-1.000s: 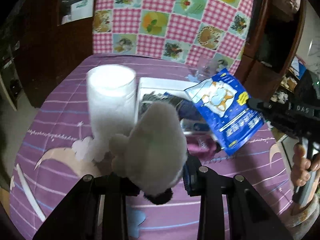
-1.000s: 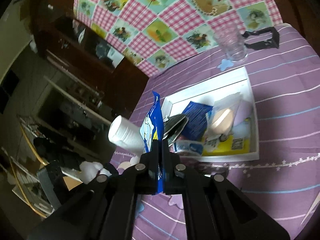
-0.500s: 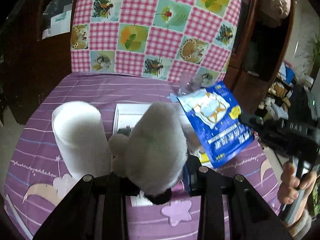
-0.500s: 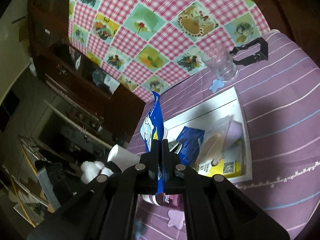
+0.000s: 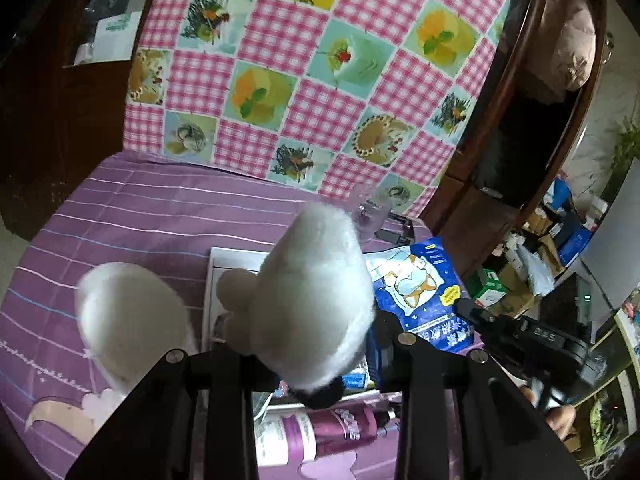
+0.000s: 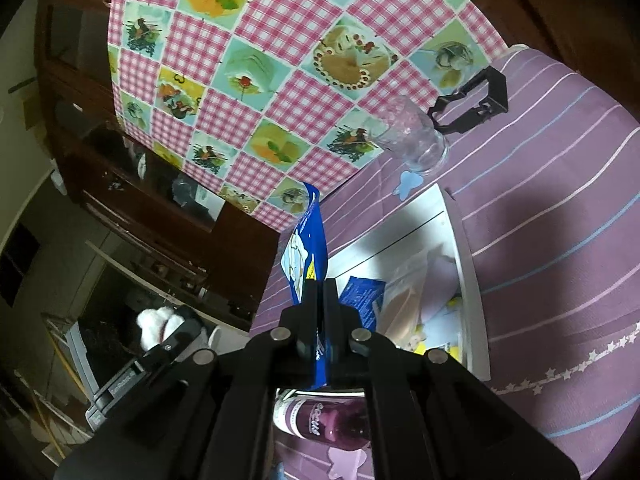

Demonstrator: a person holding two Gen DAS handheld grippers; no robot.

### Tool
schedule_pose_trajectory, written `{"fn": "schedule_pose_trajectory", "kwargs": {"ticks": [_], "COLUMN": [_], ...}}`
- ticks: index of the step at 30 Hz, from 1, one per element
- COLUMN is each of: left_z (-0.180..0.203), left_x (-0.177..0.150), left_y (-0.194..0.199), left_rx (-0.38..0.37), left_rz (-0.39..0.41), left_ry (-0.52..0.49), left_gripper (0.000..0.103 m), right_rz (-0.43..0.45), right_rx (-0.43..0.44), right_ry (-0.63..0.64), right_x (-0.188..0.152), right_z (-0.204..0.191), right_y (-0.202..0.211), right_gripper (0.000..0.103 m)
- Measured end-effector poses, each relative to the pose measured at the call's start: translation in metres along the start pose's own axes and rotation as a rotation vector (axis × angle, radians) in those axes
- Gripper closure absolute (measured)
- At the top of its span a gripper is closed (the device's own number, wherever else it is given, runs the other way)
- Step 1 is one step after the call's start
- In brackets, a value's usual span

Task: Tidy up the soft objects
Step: 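Carry the plush toy and blue packet over the white box with both grippers, then lower the plush toy and blue packet into the box and open both grippers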

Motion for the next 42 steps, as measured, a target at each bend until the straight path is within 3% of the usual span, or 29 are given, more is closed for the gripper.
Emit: {"fn": "schedule_pose_trajectory", "kwargs": {"ticks": [8, 12, 14, 18, 21, 24, 25, 26, 31, 38, 42], "left_z": [0.009, 0.002, 0.002, 0.002, 0.003, 0.005, 0.006, 0.007, 0.01, 0.005, 0.002], "left_x": [-0.04, -0.061, -0.065, -0.067, -0.068, -0.065, -0.063, -0.061, -0.055, -0.052, -0.052], "left_y": [-0.077, -0.106, -0.105, -0.103, -0.099, -0.094, -0.09, -0.087, -0.075, -0.078, -0.078], "left_rx": [0.035, 0.12, 0.16, 0.133, 0.109, 0.074, 0.053, 0.036, 0.034, 0.1, 0.095], "left_rz": [-0.119, -0.177, -0.15, -0.149, -0.15, -0.127, -0.11, -0.096, -0.042, -0.042, -0.051], "left_ry": [-0.04, -0.092, -0.143, -0.151, -0.161, -0.147, -0.141, -0.139, -0.157, -0.142, -0.129], "left_gripper": [0.073, 0.073, 0.073, 0.07, 0.062, 0.038, 0.025, 0.021, 0.021, 0.021, 0.021], "right_rz": [-0.002, -0.01, -0.013, -0.011, -0.005, 0.003, -0.003, -0.008, -0.001, -0.022, -0.026], "right_rx": [-0.045, -0.059, -0.054, -0.068, -0.074, -0.086, -0.086, -0.085, -0.116, -0.126, -0.13], "right_ry": [-0.037, -0.05, -0.059, -0.06, -0.076, -0.074, -0.073, -0.073, -0.057, -0.041, -0.028], "right_x": [-0.003, -0.008, -0.012, -0.018, -0.02, -0.019, -0.019, -0.019, -0.02, -0.026, -0.032], "right_z": [0.02, 0.027, 0.03, 0.033, 0.038, 0.04, 0.041, 0.042, 0.04, 0.042, 0.046], "right_y": [-0.008, -0.018, -0.024, -0.032, -0.035, -0.035, -0.035, -0.036, -0.037, -0.047, -0.058], "right_gripper": [0.1, 0.1, 0.1, 0.1, 0.1, 0.1, 0.1, 0.1, 0.1, 0.099, 0.099]}}
Point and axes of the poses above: each gripper's, at about its wrist camera, not at the fingertips, and y roughly against the way its jaws point, z to its right, x to its top, the point moved 3 cm from there along -y, roughly the way its jaws point, and after that the axes turned 2 degrees about z, right-handed, at the moved point
